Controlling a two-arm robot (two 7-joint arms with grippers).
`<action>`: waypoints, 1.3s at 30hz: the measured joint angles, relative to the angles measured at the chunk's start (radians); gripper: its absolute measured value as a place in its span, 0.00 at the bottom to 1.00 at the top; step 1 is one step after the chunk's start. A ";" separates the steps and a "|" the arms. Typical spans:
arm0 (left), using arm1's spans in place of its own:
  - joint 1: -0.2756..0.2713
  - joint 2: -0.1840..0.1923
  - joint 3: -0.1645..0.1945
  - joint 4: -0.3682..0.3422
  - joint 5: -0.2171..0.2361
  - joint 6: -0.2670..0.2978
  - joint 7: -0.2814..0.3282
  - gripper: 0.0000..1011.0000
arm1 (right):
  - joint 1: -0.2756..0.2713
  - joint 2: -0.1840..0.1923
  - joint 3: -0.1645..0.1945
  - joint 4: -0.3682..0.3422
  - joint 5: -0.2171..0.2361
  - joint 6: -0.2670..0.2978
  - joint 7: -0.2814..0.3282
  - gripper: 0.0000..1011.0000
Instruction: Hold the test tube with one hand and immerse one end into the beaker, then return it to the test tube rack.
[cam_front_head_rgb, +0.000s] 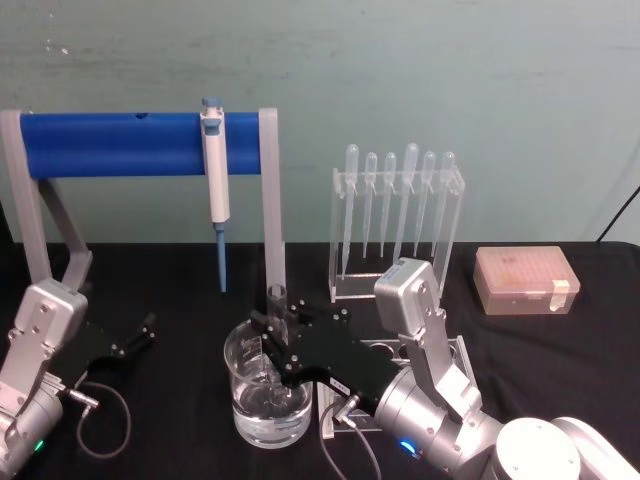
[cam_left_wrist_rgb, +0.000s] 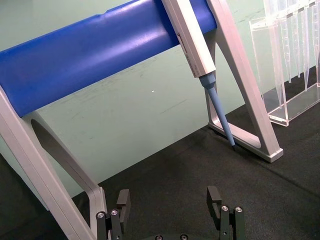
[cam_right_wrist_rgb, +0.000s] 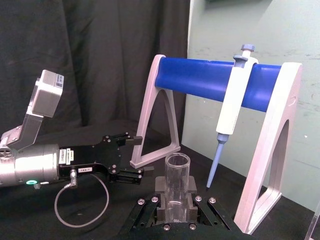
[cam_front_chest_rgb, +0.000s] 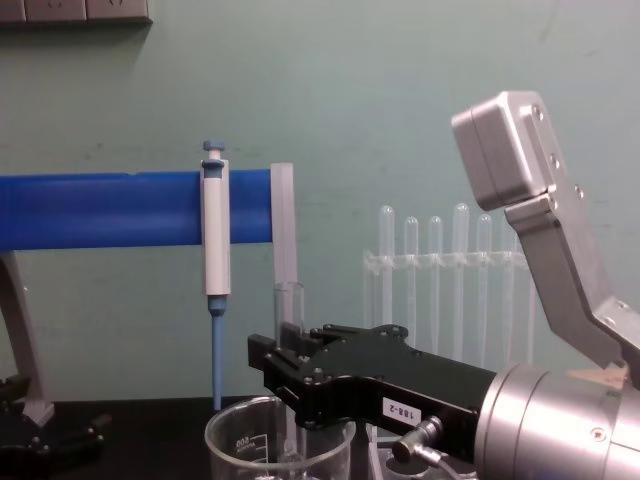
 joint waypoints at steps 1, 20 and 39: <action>0.000 0.000 0.000 0.000 0.000 0.000 0.000 0.99 | 0.000 0.000 0.000 0.000 0.000 0.000 0.000 0.22; 0.000 0.000 0.000 0.000 0.000 0.000 0.000 0.99 | 0.000 0.000 0.000 0.000 0.000 0.001 -0.001 0.22; 0.000 0.000 0.000 0.000 0.000 0.000 0.000 0.99 | 0.000 0.000 0.000 0.000 0.000 0.001 -0.001 0.22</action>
